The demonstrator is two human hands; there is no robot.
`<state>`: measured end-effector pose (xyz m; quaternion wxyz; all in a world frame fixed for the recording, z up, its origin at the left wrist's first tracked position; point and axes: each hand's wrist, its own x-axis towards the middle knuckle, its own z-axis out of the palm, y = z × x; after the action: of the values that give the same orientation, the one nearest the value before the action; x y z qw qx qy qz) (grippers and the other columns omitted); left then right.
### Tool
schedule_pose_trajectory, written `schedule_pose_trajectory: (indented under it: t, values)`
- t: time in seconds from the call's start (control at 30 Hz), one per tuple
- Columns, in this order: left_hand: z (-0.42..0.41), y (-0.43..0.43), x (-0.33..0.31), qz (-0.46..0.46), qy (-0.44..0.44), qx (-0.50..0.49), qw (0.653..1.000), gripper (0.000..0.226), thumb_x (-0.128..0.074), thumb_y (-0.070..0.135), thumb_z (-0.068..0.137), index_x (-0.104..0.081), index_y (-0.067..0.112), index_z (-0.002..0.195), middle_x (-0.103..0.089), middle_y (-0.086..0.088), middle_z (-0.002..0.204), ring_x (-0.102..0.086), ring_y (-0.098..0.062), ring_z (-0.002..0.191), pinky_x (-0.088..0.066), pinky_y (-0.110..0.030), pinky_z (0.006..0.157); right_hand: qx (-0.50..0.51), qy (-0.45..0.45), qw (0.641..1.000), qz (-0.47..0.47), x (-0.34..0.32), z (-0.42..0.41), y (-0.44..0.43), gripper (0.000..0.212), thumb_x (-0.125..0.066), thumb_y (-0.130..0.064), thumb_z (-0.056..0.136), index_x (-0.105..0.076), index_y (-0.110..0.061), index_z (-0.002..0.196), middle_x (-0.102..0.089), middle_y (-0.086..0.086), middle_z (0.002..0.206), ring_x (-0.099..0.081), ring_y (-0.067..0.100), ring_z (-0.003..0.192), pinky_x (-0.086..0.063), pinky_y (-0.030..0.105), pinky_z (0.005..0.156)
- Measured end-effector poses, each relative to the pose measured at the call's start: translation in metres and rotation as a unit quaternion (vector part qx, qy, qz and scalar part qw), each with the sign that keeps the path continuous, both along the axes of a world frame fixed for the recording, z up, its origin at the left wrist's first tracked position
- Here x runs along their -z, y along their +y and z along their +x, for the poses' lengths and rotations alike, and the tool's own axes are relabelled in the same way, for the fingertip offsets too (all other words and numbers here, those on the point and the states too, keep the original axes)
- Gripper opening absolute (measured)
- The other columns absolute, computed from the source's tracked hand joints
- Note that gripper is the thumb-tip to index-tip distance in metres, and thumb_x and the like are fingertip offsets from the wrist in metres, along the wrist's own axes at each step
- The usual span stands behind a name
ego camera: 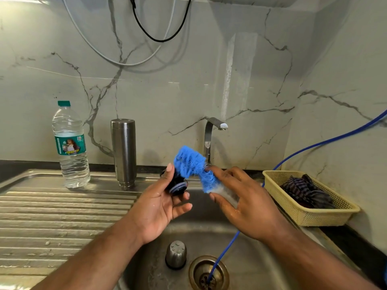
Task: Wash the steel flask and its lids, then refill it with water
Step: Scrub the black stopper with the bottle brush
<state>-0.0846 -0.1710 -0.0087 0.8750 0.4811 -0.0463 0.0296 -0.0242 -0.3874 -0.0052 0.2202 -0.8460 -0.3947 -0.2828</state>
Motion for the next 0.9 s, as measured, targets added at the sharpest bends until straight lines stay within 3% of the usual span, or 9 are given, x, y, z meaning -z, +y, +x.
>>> schedule_pose_trajectory:
  t: [0.1, 0.17, 0.27, 0.37, 0.43, 0.53, 0.67, 0.9]
  values:
    - [0.0020, 0.0021, 0.0005, -0.013, -0.005, -0.019, 1.000, 0.069, -0.080, 0.057, 0.074, -0.065, 0.012, 0.125, -0.066, -0.005, 0.091, -0.062, -0.014, 0.070, -0.059, -0.029, 0.059, -0.008, -0.003, 1.000, -0.005, -0.0009, -0.0017, 0.0032, 0.062, -0.055, -0.051, 0.098, -0.029, -0.048, 0.154, -0.048, -0.018, 0.116, -0.054, 0.004, 0.090, -0.048, 0.019, 0.068]
    - [0.0024, 0.0027, 0.0019, -0.003, 0.005, -0.014, 1.000, 0.080, -0.082, 0.059, 0.071, -0.064, 0.006, 0.128, -0.066, -0.008, 0.094, -0.063, -0.015, 0.071, -0.058, -0.028, 0.059, 0.032, -0.004, 0.999, -0.013, 0.0008, 0.0012, 0.0018, 0.064, -0.054, -0.052, 0.099, -0.024, -0.050, 0.155, -0.048, -0.015, 0.118, -0.055, 0.006, 0.091, -0.050, 0.022, 0.070]
    - [-0.0001, 0.0016, -0.0001, -0.012, 0.011, 0.021, 1.000, 0.061, -0.056, 0.053, 0.095, -0.062, 0.006, 0.133, -0.066, -0.016, 0.110, -0.061, -0.020, 0.076, -0.057, -0.031, 0.060, 0.054, -0.012, 0.997, -0.054, 0.0027, 0.0020, -0.0006, 0.065, -0.053, -0.051, 0.100, -0.020, -0.049, 0.156, -0.046, -0.014, 0.121, -0.054, 0.006, 0.089, -0.047, 0.022, 0.066]
    - [-0.0019, -0.0007, -0.0035, -0.022, 0.006, 0.046, 0.999, 0.052, -0.059, 0.038, 0.097, -0.058, 0.005, 0.136, -0.067, -0.021, 0.121, -0.062, -0.023, 0.078, -0.056, -0.030, 0.059, 0.071, -0.019, 0.996, -0.057, 0.0044, 0.0003, 0.0026, 0.063, -0.053, -0.050, 0.100, -0.019, -0.050, 0.154, -0.046, -0.013, 0.118, -0.054, 0.007, 0.084, -0.038, 0.017, 0.059]
    - [-0.0013, -0.0019, -0.0026, -0.002, 0.020, 0.035, 0.999, 0.051, -0.056, 0.040, 0.098, -0.058, 0.005, 0.135, -0.069, -0.020, 0.126, -0.062, -0.021, 0.077, -0.055, -0.026, 0.056, 0.088, -0.011, 0.996, -0.028, 0.0047, 0.0011, 0.0025, 0.063, -0.054, -0.049, 0.100, -0.021, -0.049, 0.154, -0.047, -0.014, 0.118, -0.055, 0.008, 0.084, -0.040, 0.018, 0.059]
    - [0.0008, -0.0020, 0.0011, 0.031, 0.031, -0.010, 0.999, 0.057, -0.055, 0.052, 0.094, -0.062, 0.011, 0.132, -0.073, -0.012, 0.118, -0.057, -0.015, 0.070, -0.051, -0.024, 0.052, 0.070, 0.020, 0.997, 0.026, 0.0031, 0.0029, -0.0011, 0.062, -0.057, -0.047, 0.099, -0.029, -0.048, 0.154, -0.048, -0.016, 0.118, -0.056, 0.006, 0.092, -0.046, 0.018, 0.067]
    - [0.0032, 0.0005, 0.0054, 0.056, 0.030, -0.074, 0.995, 0.072, -0.057, 0.068, 0.076, -0.066, 0.014, 0.124, -0.070, -0.004, 0.096, -0.045, -0.007, 0.054, -0.049, -0.026, 0.051, -0.008, 0.039, 0.999, -0.004, 0.0060, -0.0008, 0.0040, 0.065, -0.054, -0.054, 0.095, -0.027, -0.048, 0.154, -0.047, -0.017, 0.114, -0.053, 0.004, 0.094, -0.050, 0.024, 0.076]
    - [0.0031, -0.0007, 0.0033, 0.038, 0.025, -0.083, 0.996, 0.068, -0.054, 0.069, 0.078, -0.068, 0.015, 0.118, -0.066, -0.003, 0.093, -0.039, -0.008, 0.052, -0.053, -0.029, 0.056, -0.029, 0.024, 0.999, -0.004, 0.0067, -0.0011, 0.0059, 0.065, -0.052, -0.055, 0.096, -0.027, -0.049, 0.155, -0.047, -0.017, 0.113, -0.054, 0.005, 0.091, -0.050, 0.024, 0.071]
